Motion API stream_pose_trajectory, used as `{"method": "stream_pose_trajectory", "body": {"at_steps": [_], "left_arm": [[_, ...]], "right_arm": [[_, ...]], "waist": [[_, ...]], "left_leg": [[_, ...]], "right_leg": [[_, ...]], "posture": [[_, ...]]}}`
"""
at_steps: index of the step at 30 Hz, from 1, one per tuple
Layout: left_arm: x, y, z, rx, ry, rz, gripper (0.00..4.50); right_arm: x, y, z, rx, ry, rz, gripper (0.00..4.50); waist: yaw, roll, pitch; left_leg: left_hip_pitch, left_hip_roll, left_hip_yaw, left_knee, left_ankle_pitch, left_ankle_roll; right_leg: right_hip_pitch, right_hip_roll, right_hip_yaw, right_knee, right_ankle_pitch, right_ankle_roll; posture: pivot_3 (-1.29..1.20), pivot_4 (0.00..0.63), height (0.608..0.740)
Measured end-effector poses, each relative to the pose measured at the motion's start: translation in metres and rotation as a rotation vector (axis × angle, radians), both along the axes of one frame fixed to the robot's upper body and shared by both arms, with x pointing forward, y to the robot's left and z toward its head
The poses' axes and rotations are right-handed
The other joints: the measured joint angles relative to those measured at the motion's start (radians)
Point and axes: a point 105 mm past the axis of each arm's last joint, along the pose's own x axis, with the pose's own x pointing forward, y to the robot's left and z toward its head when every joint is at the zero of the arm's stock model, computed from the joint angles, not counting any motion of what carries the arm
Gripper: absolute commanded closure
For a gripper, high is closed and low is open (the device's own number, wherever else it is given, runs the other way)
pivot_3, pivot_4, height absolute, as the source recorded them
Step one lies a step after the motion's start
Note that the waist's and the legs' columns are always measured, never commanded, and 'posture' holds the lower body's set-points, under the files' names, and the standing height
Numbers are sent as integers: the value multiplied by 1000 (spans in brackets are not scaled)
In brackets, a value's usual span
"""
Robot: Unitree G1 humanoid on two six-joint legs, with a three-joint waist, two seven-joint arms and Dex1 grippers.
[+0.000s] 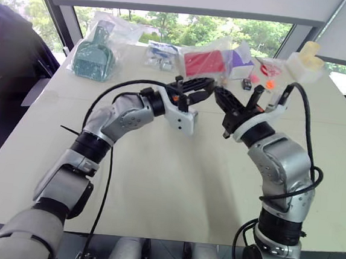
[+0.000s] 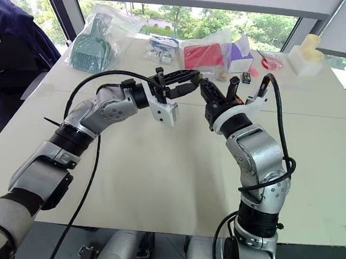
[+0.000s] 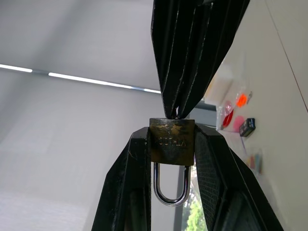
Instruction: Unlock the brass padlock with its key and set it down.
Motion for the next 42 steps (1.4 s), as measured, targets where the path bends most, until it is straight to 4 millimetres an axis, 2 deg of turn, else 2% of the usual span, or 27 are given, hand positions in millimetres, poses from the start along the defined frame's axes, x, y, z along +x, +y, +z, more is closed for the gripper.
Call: {"method": "stream_pose_trajectory", "body": {"at_steps": [9, 12, 13, 15, 16, 20, 22, 27, 34, 42], "left_arm": [[3, 3, 2, -1, -32, 21, 3847], [4, 1, 2, -10, 0, 5, 3847], [1, -1, 0, -4, 25, -25, 3847], [-11, -8, -12, 50, 61, -111, 3847], [-12, -9, -16, 66, 81, -126, 3847], [-8, -7, -21, 94, 124, -132, 3847], [-8, -8, -18, 95, 122, -139, 3847], [-7, -8, -17, 94, 123, -135, 3847], [-7, -8, -13, 77, 121, -131, 3847], [-19, -14, -11, 55, 107, -177, 3847]], "right_arm": [[5, 4, 9, 4, 31, -3, 4456], [3, 0, 12, -153, -46, -8, 4456], [4, -7, 13, -244, -94, -38, 4202], [7, -38, 23, -408, -189, -161, 3639], [6, -45, 26, -476, -236, -177, 3076], [-5, -39, 18, -716, -367, -76, 1128], [-10, -33, 9, -788, -405, 8, 1128], [-19, -29, -1, -845, -454, 103, 1128], [-20, -33, -9, -869, -458, 114, 1128], [-17, -33, -13, -863, -468, 111, 1128]], "waist": [[-1, 0, 0], [2, 0, 0], [3, 0, 0], [4, 0, 0], [2, 0, 0], [-8, 0, 0], [-4, 0, 0], [3, 0, 0], [3, 0, 0], [3, 0, 0]], "left_leg": [[0, 0, 0, 0, 0, 0], [0, 0, 0, 0, 0, 0], [-1, 0, 1, 0, 0, 0], [-1, -1, 1, 0, 0, 1], [-1, -1, 1, 0, -1, 1], [-1, 1, 2, 0, -1, 1], [0, 1, 1, 0, 0, 1], [0, 1, 1, 0, 0, 1], [0, 0, 1, 0, 0, 1], [0, 0, 1, 0, 0, 1]], "right_leg": [[0, 0, 0, 0, 0, 0], [0, 0, 0, 0, 0, 0], [0, -1, 0, 0, 0, 0], [0, -1, 0, -2, 0, 0], [0, -1, 0, -2, 0, 0], [-1, 0, 1, -1, 0, 0], [-1, 1, 0, 0, 0, 0], [0, 0, 0, -1, 0, 0], [0, -1, 0, -2, 0, 0], [0, -1, 0, -2, 0, 0]], "posture": [[0, 150, 740], [0, 150, 740], [0, 150, 740], [0, 150, 740], [0, 150, 740], [0, 150, 740], [0, 150, 740], [0, 150, 740], [0, 150, 740], [0, 150, 740]]}}
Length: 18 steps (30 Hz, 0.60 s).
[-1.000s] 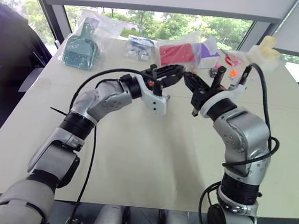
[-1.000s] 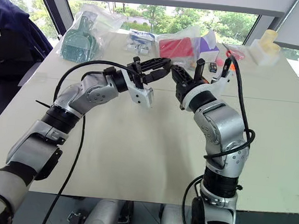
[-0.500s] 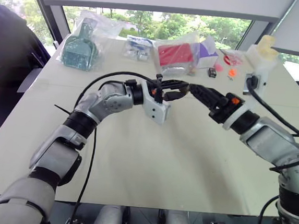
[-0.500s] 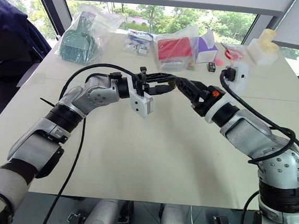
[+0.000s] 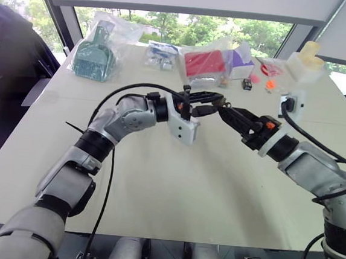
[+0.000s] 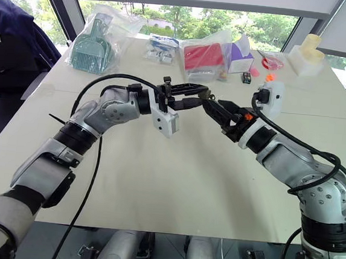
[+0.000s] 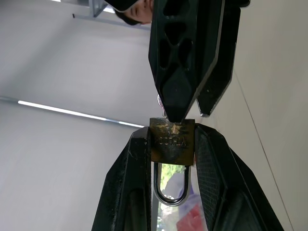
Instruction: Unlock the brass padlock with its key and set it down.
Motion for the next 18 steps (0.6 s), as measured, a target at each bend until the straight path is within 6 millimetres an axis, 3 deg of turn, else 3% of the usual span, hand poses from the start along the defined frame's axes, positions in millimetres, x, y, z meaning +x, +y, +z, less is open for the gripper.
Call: {"method": "stream_pose_trajectory", "body": {"at_steps": [8, 12, 16, 18], "left_arm": [[-7, -1, 0, -4, 5, -21, 3847], [-9, -2, -2, 1, 9, -24, 3847], [-7, -2, -6, 13, 27, -9, 3847], [-7, -2, -7, 17, 28, -9, 3847]], "right_arm": [[4, 6, 0, 21, -1, 11, 1128], [4, 9, -1, 25, 4, 21, 2315], [2, 16, -2, 26, 3, 46, 4359], [2, 16, -2, 19, 4, 47, 4415]], "waist": [[0, 0, 0], [0, 0, 0], [1, 0, 0], [0, 0, 0]], "left_leg": [[0, 0, 0, 0, 0, 0], [0, 0, 0, 0, 0, 0], [0, 0, 0, 0, 0, 0], [0, 0, 0, 0, 0, 0]], "right_leg": [[0, 0, 0, 0, 0, 0], [0, 0, 0, 0, 0, 0], [0, 0, 0, 0, 0, 0], [0, 0, 0, 0, 0, 0]], "posture": [[0, 150, 740], [0, 150, 740], [0, 150, 740], [0, 150, 740]]}}
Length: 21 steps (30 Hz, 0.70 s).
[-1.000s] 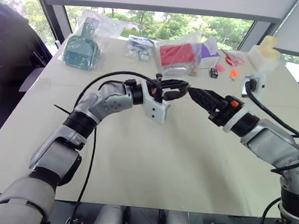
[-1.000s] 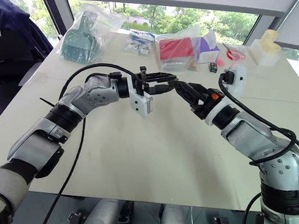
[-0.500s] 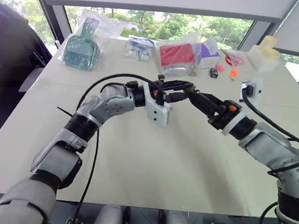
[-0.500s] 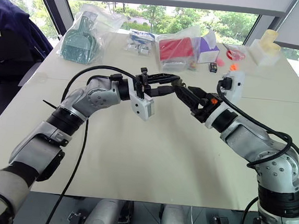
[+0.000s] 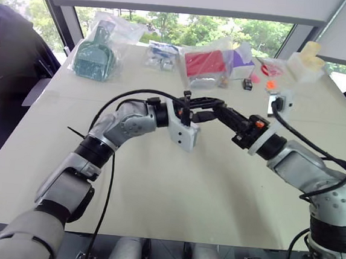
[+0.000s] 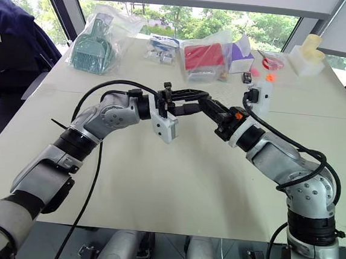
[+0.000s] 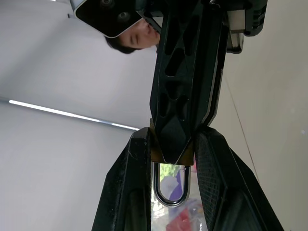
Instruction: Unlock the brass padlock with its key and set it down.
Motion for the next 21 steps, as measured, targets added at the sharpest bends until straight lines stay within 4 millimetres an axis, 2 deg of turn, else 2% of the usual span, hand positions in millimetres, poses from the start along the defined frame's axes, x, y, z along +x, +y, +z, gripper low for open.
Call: {"method": "stream_pose_trajectory", "body": {"at_steps": [3, 5, 7, 10, 11, 15, 17, 19, 21], "left_arm": [[0, 0, -1, 6, 2, 0, 3847], [0, 1, -1, 8, 21, -4, 2786], [1, 2, 1, -8, 54, -4, 1971], [4, 5, 5, -28, 99, -1, 381], [5, 6, 6, -33, 123, 2, 90], [7, 13, -1, -63, 277, 10, 90], [13, 22, -10, -126, 526, 27, 90], [30, 45, -25, -208, 820, 103, 90], [41, 63, -27, -296, 1016, 141, 90]], "right_arm": [[0, 0, -1, -1, 4, 0, 4415], [0, 1, -1, 0, 8, -2, 4415], [2, 0, -4, 6, 24, -10, 4415], [3, 1, -8, -2, 42, -8, 4415], [3, 1, -10, -5, 51, -6, 4415], [3, 5, -16, -14, 75, 14, 4415], [3, 4, -15, -18, 68, 11, 4415], [8, -12, -8, -30, 41, -57, 4415], [10, -22, -3, -24, 22, -96, 4415]], "waist": [[-1, 0, 0], [-1, 0, 0], [-1, 0, 0], [-1, 0, 0], [-1, 0, 0], [-3, 0, 0], [-4, 0, 0], [-5, 0, 0], [-4, 0, 0]], "left_leg": [[0, 0, 0, 0, 0, 0], [0, 0, 0, 0, 0, 0], [0, 0, 0, 0, 0, 0], [0, 0, 0, 0, 0, 0], [0, 0, 0, 0, 0, 0], [0, 0, 0, 0, 0, 0], [0, 0, 0, 0, 0, 0], [0, 0, -1, 1, 0, -1], [0, 0, -1, 1, 1, -1]], "right_leg": [[0, 0, 0, 0, 0, 0], [0, 0, 0, 0, 0, 0], [0, 0, 0, 0, 0, 0], [0, 0, 0, 0, 0, 0], [0, 0, 0, 0, 0, 0], [0, 0, 0, 0, 0, 0], [0, 0, 0, 1, 0, 0], [0, 1, 0, 1, 0, 0], [0, 1, 0, 1, 0, 0]], "posture": [[0, 150, 740], [0, 150, 740], [0, 150, 740], [0, 150, 740], [0, 150, 740], [0, 150, 740], [0, 150, 740], [0, 150, 740], [0, 150, 740]]}}
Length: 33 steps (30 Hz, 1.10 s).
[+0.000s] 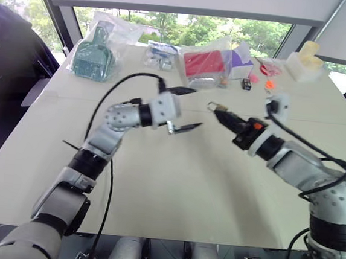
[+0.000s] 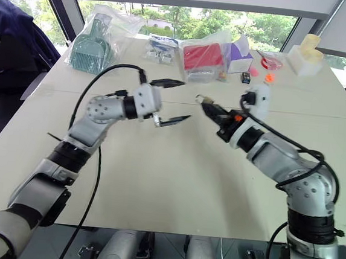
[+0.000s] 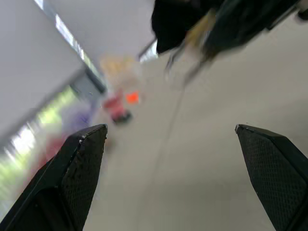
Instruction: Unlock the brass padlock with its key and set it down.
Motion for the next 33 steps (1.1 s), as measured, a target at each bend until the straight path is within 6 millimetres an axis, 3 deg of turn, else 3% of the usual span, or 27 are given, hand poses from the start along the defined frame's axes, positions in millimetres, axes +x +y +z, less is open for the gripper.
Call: {"method": "stream_pose_trajectory", "body": {"at_steps": [2, 6, 9, 27, 33], "left_arm": [[4, 1, 10, -66, 95, -8, 90], [4, -14, 34, -173, 174, -66, 90], [4, -21, 40, -208, 196, -80, 90], [5, -41, 25, -132, 158, -144, 90], [10, -45, 31, -124, 135, -136, 90]], "right_arm": [[0, 0, 0, 3, -2, 2, 4415], [-1, 2, -1, 3, -1, 19, 4415], [-1, 3, -1, 1, 0, 30, 4415], [-15, 19, 11, 26, -39, 117, 4415], [-21, 26, 12, 22, -46, 154, 4415]], "waist": [[4, 0, 0], [2, 0, 0], [2, 0, 0], [3, 0, 0], [4, 0, 0]], "left_leg": [[0, 0, -1, 0, 0, 0], [0, -1, -1, 0, 0, 0], [0, -1, -1, 0, 0, 0], [1, -1, -1, 0, 0, 0], [0, -1, -1, 0, 0, 0]], "right_leg": [[0, 0, 0, 0, 0, 0], [2, 0, 0, -2, 0, 0], [2, 0, 0, -2, 0, 0], [2, 0, 0, -2, 0, 0], [2, -1, 0, -2, 0, 0]], "posture": [[0, 150, 740], [0, 150, 740], [0, 150, 740], [0, 150, 740], [0, 150, 740]]}}
